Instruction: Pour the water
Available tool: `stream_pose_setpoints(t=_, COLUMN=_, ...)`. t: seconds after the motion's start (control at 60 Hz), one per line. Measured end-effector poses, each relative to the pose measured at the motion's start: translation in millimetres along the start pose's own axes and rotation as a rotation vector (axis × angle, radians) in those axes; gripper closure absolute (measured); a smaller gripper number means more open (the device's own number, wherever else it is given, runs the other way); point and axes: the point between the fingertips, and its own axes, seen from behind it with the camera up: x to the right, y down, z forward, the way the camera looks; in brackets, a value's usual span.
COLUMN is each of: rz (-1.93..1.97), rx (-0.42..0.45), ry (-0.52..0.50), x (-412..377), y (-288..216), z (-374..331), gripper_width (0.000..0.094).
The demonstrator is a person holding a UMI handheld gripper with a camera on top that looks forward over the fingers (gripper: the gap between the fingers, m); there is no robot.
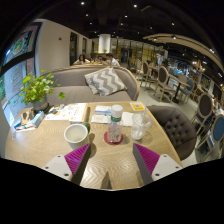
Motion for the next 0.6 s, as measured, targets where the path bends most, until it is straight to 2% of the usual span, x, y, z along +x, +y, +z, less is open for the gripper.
stream_pose_setpoints(t=0.233, rz=0.022, rx=-0.006, ry=0.006, x=-27.7, y=15.1, z=-105.9, gripper_width=0.0083)
stream_pose_setpoints(t=0.6, rz=-0.053, rx=-0.022, ry=-0.007, x=-16.9, y=34.0, z=-145.7, gripper_width=0.0083)
